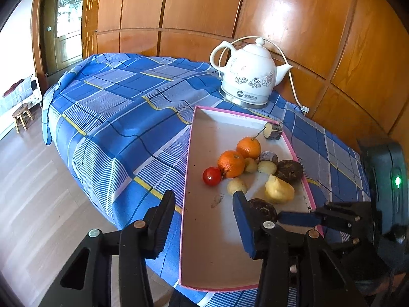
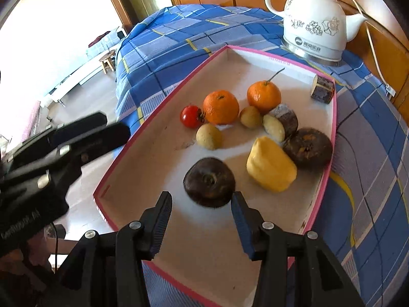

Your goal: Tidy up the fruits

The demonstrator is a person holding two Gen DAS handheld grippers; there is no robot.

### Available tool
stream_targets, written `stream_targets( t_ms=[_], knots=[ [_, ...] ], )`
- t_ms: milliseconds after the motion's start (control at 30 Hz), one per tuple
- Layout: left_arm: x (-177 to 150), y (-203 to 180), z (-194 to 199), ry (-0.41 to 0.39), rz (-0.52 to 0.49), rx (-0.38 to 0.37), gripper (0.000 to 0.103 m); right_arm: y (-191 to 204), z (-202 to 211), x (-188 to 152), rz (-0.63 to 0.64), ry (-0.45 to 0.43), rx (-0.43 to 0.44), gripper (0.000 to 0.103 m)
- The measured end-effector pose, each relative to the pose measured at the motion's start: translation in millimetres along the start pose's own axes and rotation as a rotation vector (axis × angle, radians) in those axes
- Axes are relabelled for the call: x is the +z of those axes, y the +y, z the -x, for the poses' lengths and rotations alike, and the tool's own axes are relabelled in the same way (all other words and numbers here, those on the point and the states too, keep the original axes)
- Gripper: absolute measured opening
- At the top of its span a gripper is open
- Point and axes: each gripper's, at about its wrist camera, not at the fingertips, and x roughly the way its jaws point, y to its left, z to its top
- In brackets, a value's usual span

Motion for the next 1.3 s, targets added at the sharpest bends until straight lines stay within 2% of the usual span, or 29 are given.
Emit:
stream_targets(
  t_ms=[67,133,167,233,400,700,1300],
  knots=[
    [0,1,1,-0.004,0.000,0.001,0.048,3,-1,-5,0.006,0.010,-0.003,0.049],
    [0,1,1,-0.004,0.001,0.001,0.048,6,-3,-6,0.019,0.009,-0.042,0.047],
    [0,0,2,-0.005,0.000,0.000,0.048,6,-4,-6,0.019,0.008,-0.056,0.038],
    [-1,0,2,-0.004,-0.003,0.000,0.048,5,-8,-3,0.005,0.000,-0.074,0.032],
    [-3,-2,4,-0.014,-0.015,0.007,0.048,0,-12,7,-0.049,-0.038,-0.109,0.031],
    [-4,-6,5,-0.013,-0.029,0.003,0.048,-6,-11,0,-0.067,-0.022,-0.082,0.032],
    [-7,-9,10,-0.016,-0.040,0.004,0.048,-2,0,-11,-0.076,-0.051,-0.109,0.032]
  ],
)
